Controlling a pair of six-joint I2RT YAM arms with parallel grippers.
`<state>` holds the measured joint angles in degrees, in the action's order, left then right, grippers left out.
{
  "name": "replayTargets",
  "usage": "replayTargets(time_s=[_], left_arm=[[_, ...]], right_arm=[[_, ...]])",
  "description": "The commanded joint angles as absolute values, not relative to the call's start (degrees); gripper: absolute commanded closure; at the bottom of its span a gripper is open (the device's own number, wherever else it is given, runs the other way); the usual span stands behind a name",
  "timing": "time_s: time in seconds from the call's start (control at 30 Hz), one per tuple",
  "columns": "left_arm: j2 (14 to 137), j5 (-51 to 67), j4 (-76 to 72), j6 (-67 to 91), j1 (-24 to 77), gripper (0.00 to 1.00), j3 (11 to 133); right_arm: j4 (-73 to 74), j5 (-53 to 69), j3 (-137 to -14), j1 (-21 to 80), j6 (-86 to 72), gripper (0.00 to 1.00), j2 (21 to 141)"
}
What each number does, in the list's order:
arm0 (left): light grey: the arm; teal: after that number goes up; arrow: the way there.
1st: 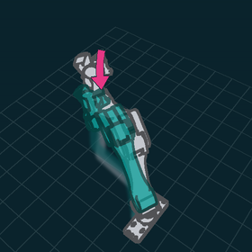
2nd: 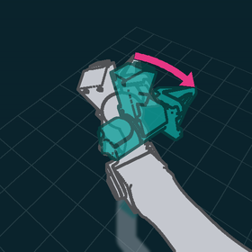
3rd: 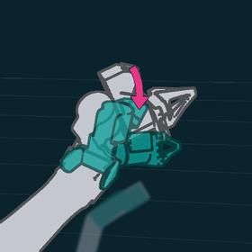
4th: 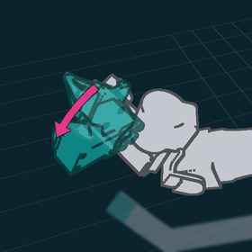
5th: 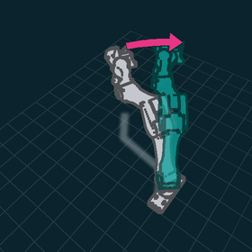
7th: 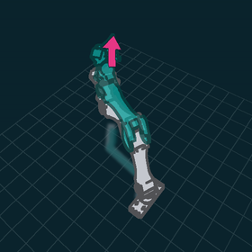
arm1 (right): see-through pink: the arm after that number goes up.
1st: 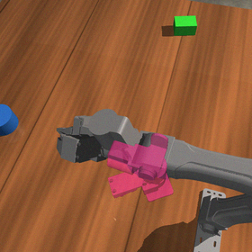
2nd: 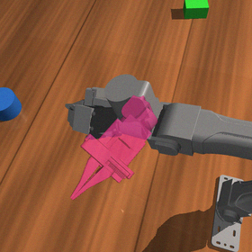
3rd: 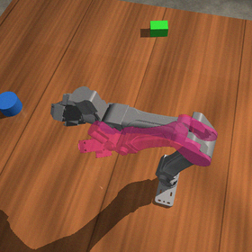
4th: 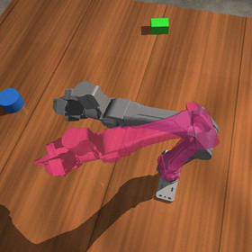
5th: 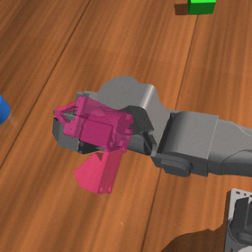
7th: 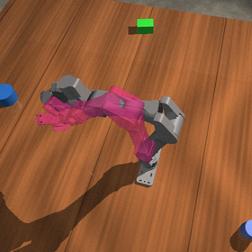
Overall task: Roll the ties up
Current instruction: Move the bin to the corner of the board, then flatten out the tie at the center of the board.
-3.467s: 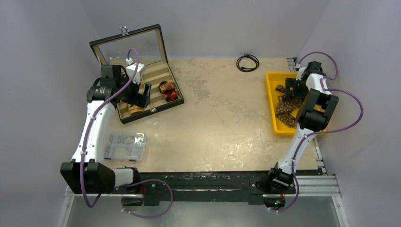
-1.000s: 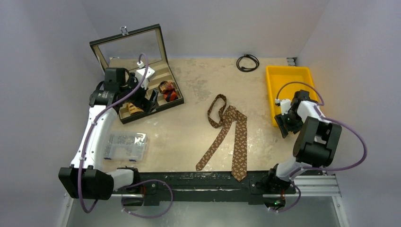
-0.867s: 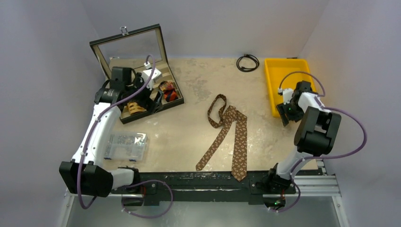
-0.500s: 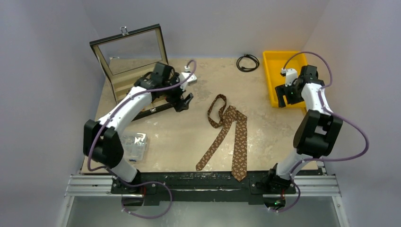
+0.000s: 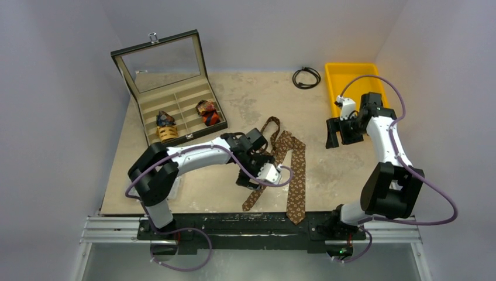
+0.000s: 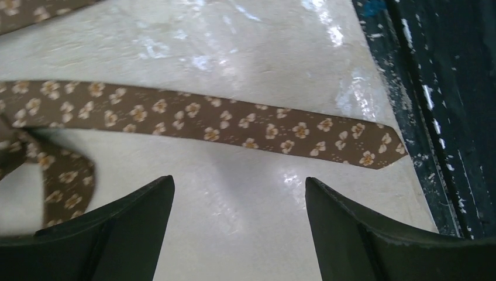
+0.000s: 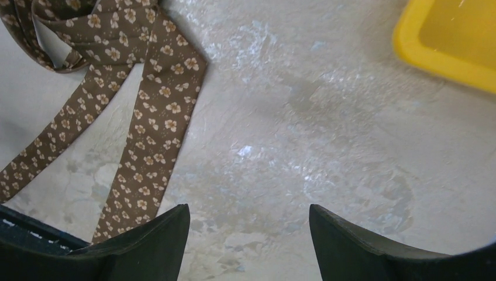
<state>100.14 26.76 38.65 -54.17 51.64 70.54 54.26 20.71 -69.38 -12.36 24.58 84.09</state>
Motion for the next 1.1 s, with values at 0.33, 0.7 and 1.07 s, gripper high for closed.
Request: replayTargets(time_s=[0.33,0.7,1.07], left_arm=[[104.6,28.3,32.5,-62.9,58.6,0.20,69.7],[110.2,24.0,33.4,-60.5,58.5,0.59,70.0],[101.1,42.0,33.2,-26.2,42.8,1.00,81.4]], right_arm=[[57.7,22.5,-69.1,-11.9,24.3,0.27,82.1],[59.6,22.3,-69.2,-11.8,26.9,0.27,81.4],[53.6,21.1,-61.9,2.0,31.5,0.28,77.5]])
